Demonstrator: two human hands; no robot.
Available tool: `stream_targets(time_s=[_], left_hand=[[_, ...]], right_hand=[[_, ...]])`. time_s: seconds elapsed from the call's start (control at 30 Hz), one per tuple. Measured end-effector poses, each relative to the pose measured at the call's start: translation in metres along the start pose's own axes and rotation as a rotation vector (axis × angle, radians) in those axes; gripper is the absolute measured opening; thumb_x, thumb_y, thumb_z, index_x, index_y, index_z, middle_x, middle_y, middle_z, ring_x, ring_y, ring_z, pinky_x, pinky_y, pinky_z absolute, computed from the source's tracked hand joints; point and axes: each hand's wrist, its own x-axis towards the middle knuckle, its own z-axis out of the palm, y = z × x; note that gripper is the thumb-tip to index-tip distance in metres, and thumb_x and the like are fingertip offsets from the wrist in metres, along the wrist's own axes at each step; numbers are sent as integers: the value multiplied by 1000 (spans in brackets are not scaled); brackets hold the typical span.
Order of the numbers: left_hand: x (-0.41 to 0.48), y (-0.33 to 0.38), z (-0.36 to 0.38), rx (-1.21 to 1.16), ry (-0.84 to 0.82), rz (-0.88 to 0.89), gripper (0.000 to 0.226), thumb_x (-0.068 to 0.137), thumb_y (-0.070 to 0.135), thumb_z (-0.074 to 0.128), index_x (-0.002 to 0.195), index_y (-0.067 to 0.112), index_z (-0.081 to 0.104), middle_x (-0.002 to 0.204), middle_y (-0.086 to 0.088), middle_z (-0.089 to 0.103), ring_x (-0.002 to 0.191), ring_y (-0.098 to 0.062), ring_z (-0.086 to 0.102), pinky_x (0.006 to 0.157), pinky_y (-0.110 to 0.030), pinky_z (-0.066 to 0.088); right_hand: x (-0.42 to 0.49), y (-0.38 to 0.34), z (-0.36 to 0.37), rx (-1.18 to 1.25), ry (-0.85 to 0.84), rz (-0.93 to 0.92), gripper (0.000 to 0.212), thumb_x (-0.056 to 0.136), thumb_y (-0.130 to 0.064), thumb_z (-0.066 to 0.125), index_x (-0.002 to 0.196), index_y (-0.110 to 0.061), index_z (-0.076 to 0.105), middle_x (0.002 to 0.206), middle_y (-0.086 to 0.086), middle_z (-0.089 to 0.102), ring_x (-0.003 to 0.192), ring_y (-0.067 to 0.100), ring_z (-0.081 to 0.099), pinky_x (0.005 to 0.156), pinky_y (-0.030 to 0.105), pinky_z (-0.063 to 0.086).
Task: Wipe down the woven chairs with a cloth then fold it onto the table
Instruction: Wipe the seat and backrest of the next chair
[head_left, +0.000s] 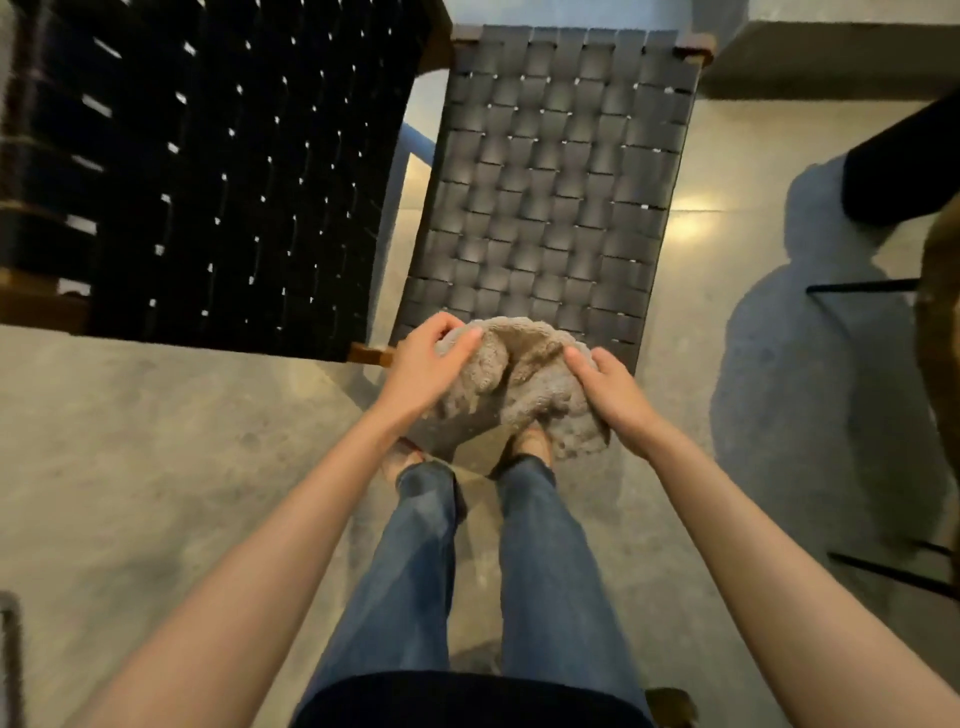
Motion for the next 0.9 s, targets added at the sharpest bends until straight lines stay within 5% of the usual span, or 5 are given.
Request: stream_targets(time_s=[0.27,0.43,0.6,0.77,0.9], left_hand=[[17,18,36,106,-171,86,19,94,39,53,98,22,61,88,12,65,86,-9,61,78,-35,50],[9,24,60,32,-439,39,37,102,28,38,134,19,52,142,6,47,128,-3,39,105,-21,30],[14,20,78,-268,-489,-170,36,101,11,35,132,7,52,137,-6,52,107,-11,59,79,-21,55],[46,-2,78,59,-291,33,33,100,13,40,129,21,54,128,3,57,98,-1,56,74,-4,45],[86,-28,92,264,-170,172,37,98,13,42,134,21,49,135,0,51,114,-9,50,96,-20,39]], right_hand=[[12,5,23,546,-52,281,48,99,-38,41,135,-8,28,120,10,52,105,23,59,84,44,55],[27,9,13,841,-126,265,63,95,-47,49,139,-6,32,131,20,51,112,29,60,95,48,50],[28,28,-5,532,93,83,27,95,-16,51,117,-5,61,109,8,68,96,17,63,80,25,51],[29,32,-35,48,429,-400,21,95,-21,46,114,-30,50,100,-12,61,92,10,57,73,21,44],[45,48,-19,-493,623,-646,48,81,-3,66,127,-9,54,131,18,56,125,37,49,101,46,40]])
